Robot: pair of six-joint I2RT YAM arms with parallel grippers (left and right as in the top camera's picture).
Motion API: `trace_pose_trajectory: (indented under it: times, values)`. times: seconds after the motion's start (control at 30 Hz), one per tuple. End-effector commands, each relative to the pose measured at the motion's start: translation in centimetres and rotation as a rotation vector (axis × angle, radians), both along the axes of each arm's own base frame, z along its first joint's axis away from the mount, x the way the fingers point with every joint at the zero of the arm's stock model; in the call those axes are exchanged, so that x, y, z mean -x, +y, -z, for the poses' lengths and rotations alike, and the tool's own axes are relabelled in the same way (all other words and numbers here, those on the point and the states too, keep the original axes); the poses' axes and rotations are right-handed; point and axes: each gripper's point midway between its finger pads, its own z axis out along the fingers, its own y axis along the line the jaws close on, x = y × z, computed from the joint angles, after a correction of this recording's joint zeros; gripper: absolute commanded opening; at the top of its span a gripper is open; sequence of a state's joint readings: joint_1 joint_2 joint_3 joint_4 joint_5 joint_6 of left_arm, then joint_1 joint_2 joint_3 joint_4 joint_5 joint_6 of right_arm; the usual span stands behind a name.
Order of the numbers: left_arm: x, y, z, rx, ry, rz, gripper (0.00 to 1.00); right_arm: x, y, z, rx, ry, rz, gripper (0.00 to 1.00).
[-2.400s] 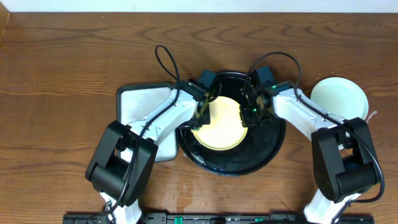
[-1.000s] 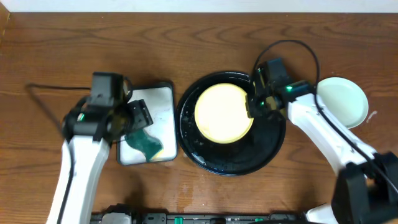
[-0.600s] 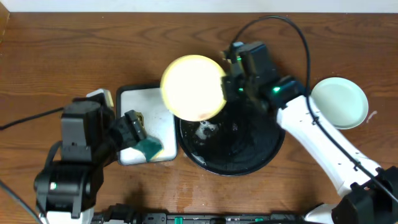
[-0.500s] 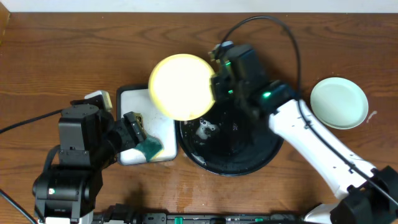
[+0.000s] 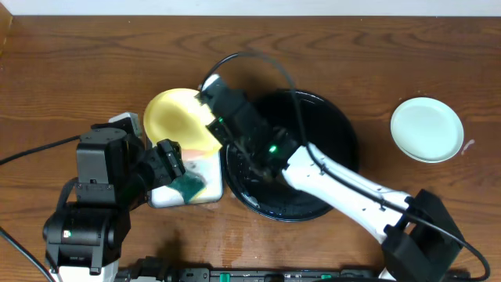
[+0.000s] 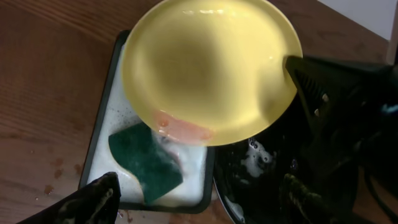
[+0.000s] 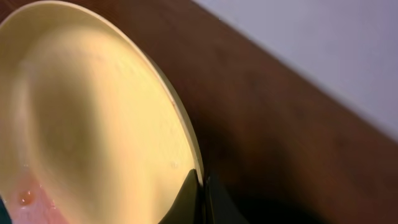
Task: Clean dirty plates on tray and stack at the side
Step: 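Lift the yellow plate with right gripper and tilt it over the basin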
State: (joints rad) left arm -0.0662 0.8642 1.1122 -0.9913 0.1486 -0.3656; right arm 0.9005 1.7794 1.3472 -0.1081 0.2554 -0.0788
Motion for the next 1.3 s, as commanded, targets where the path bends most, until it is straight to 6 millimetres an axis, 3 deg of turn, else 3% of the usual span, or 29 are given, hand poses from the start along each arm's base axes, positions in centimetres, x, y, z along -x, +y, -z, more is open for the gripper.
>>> trace_pose_trajectory:
  times: [0.0, 0.4, 0.87, 1.27]
  values:
    - [-0.1, 0.1, -0.6, -0.003, -0.014, -0.001, 0.82, 0.2, -0.7, -4.4, 0.100, -0.189, 0.012, 0.01]
    - [-0.1, 0.1, -0.6, -0.003, -0.015, -0.001, 0.83, 1.7, -1.0, -9.6, 0.097, -0.323, -0.028, 0.01]
    - [-0.1, 0.1, -0.6, -0.003, -0.014, -0.001, 0.83, 1.5, -0.6, -11.3, 0.084, -0.391, -0.040, 0.01]
    - [-0.1, 0.1, -0.6, -0.003, -0.015, -0.001, 0.83, 1.5, -0.6, -11.3, 0.091, -0.400, -0.045, 0.01]
